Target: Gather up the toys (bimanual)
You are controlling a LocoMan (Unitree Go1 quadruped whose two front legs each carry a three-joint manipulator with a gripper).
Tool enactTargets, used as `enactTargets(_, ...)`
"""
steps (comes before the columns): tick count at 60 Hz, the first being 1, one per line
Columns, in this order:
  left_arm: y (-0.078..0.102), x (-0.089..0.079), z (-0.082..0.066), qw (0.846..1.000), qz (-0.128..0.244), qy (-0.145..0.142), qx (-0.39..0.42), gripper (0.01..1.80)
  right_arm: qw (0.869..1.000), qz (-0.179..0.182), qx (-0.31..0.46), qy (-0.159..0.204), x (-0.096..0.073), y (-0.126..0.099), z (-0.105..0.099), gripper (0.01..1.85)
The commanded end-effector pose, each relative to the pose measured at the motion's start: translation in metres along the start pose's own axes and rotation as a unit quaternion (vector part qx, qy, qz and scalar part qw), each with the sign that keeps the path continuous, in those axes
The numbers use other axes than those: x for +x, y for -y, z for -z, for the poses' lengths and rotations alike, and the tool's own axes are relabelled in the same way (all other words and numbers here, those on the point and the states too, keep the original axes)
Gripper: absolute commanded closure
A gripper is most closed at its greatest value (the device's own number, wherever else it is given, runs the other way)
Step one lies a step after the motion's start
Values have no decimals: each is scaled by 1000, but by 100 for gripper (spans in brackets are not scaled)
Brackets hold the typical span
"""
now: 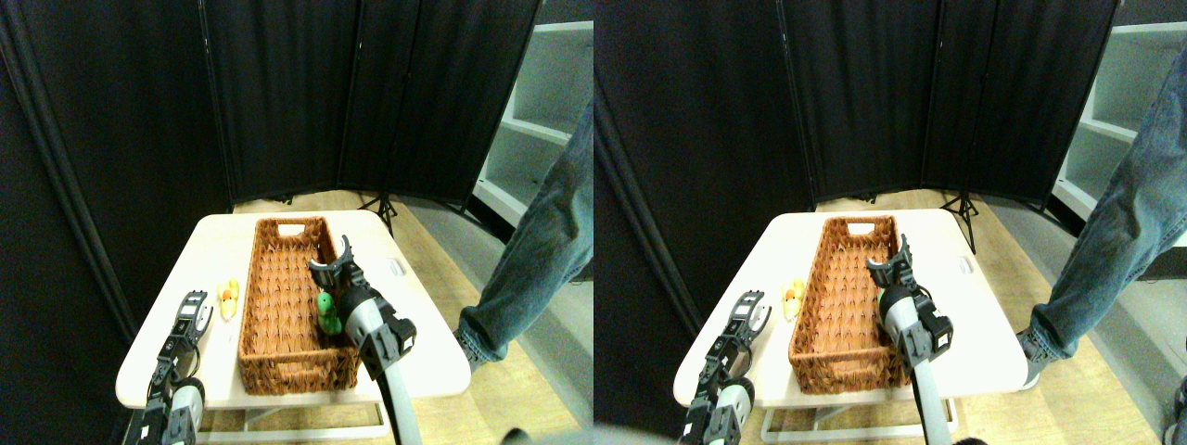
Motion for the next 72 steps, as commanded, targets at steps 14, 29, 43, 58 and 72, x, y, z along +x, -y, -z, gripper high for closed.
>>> enactTargets(14, 3, 6, -11, 1000, 20, 15, 1, 157, 986, -20, -72, 147, -18, 5, -62, 185)
enactTargets(29, 11, 17, -20, 999, 35, 23, -3, 152, 970, 4, -126, 208, -39, 29, -101, 185)
enactTargets(43, 17, 32, -19, 995, 6, 59, -84, 146, 967, 27, -123, 223, -41, 55, -105, 185)
enactTargets(58, 20, 41, -18, 983, -9, 86, -162, 146, 970, 47, -109, 214, -33, 67, -97, 185)
enactTargets(72, 24, 48, -15, 971, -31, 56, -230, 141, 973, 42, -90, 207, -26, 78, -92, 185)
